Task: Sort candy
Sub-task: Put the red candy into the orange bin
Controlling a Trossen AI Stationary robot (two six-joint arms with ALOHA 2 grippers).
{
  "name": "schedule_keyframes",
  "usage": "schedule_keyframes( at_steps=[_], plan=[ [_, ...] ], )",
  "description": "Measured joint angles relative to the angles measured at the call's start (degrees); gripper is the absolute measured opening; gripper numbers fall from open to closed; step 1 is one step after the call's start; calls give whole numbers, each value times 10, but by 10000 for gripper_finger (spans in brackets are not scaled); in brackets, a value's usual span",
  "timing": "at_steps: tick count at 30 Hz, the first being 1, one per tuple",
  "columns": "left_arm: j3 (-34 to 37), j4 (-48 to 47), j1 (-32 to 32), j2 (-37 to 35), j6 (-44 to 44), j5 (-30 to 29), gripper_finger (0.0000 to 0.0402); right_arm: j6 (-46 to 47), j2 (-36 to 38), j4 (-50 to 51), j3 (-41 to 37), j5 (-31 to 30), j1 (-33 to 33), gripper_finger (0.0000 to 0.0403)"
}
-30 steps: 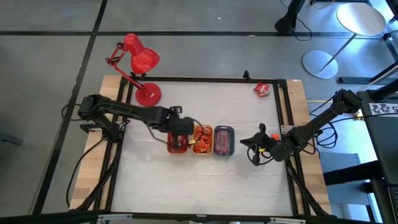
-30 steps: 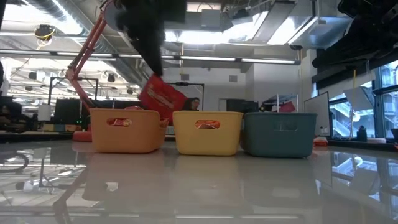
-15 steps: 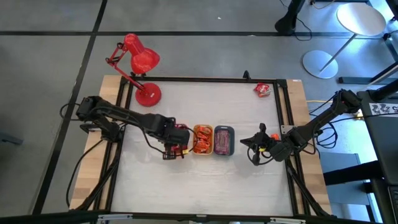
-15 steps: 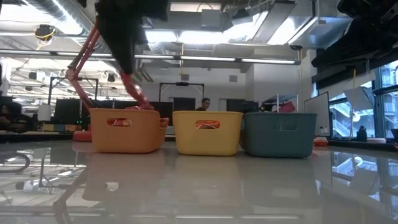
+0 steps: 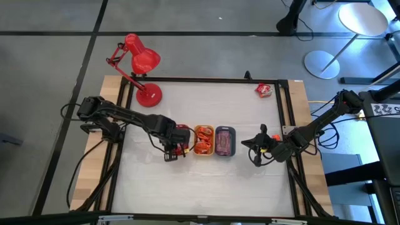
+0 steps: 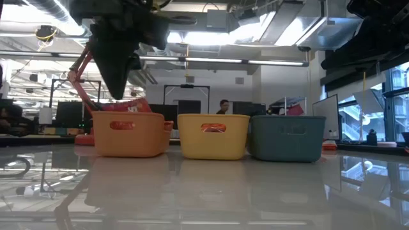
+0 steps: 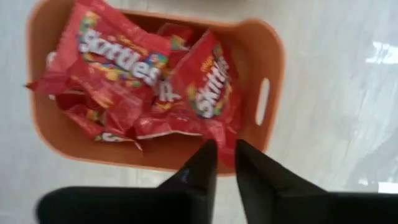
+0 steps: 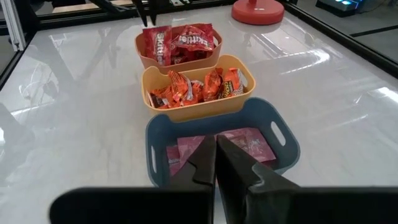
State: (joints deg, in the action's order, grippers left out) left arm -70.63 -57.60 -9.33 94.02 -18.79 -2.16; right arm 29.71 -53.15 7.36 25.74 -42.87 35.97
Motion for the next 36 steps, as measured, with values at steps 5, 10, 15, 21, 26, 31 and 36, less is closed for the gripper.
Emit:
schedule_keyframes(
  at_steps=[5,10,15,21,26,31,36],
  plan=[
    [0,-1,12,0,-18,-1,117,0,0,0,0,4,0,12],
    [-20,-49,27,0,-7,1,160,2,0,-3,0,15,0,12],
    [-56,-91,38,-4,-5,-23,165,3,0,-11,2,15,0,12],
    [-76,-56,27,-20,28,-122,166,3,0,-7,29,19,0,12],
    [-65,78,0,-56,88,-171,166,21,0,23,64,23,0,12],
    [-13,223,-24,-97,173,-134,166,119,0,163,120,7,-1,12],
    [66,344,-27,-131,220,-85,166,245,0,322,165,16,-37,12]
  ],
)
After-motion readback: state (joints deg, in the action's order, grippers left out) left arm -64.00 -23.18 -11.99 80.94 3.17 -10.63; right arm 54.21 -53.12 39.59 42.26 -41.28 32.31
